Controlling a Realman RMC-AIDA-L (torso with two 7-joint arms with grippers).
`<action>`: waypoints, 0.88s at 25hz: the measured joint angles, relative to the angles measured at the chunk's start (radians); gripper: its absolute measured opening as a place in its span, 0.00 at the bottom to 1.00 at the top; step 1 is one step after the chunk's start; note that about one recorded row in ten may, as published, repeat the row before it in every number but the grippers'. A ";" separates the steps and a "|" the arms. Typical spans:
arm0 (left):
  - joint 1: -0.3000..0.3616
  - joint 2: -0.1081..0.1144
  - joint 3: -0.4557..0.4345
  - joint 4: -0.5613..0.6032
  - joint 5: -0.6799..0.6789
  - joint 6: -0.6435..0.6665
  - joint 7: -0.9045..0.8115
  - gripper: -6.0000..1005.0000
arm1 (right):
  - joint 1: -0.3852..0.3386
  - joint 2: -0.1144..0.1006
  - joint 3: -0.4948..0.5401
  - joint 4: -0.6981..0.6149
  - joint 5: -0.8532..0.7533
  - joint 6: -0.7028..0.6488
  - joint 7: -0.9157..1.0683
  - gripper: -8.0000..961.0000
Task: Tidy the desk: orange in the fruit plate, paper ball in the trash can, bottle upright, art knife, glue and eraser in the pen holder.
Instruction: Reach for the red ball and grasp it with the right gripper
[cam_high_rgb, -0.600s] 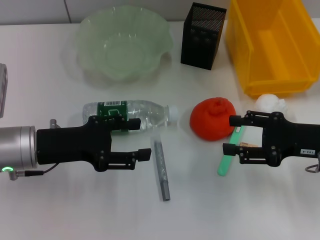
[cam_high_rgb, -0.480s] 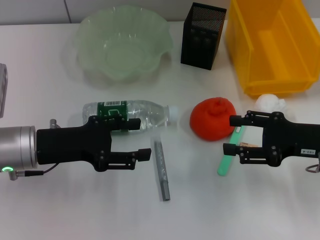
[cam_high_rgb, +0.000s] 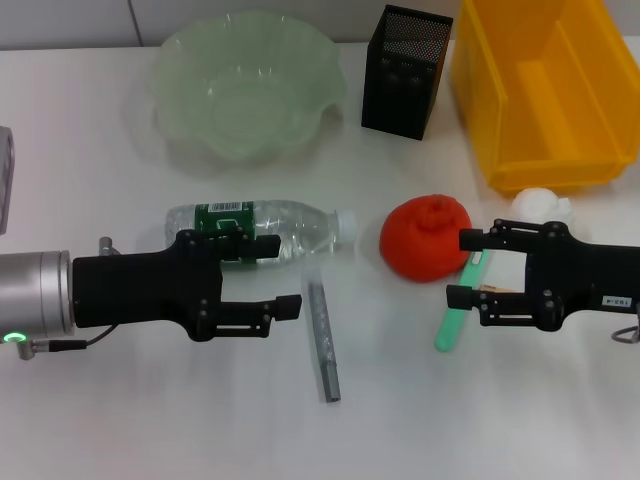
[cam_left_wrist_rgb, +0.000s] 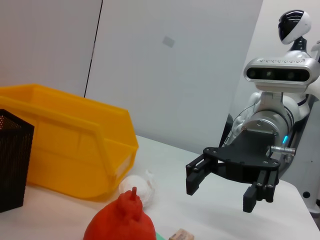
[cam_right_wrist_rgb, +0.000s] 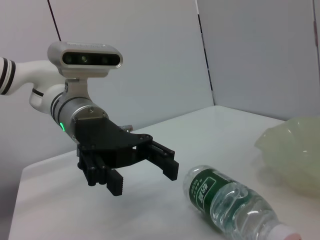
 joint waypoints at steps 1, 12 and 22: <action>0.000 0.000 0.000 0.000 0.000 0.000 0.000 0.81 | 0.001 0.000 0.000 0.001 0.000 0.000 0.001 0.80; -0.001 -0.001 -0.005 0.000 0.000 0.000 0.000 0.81 | 0.057 -0.005 0.000 -0.233 -0.048 -0.068 0.382 0.80; -0.004 -0.005 -0.005 0.000 0.000 -0.001 0.009 0.81 | 0.297 -0.057 0.000 -0.425 -0.340 -0.191 0.793 0.80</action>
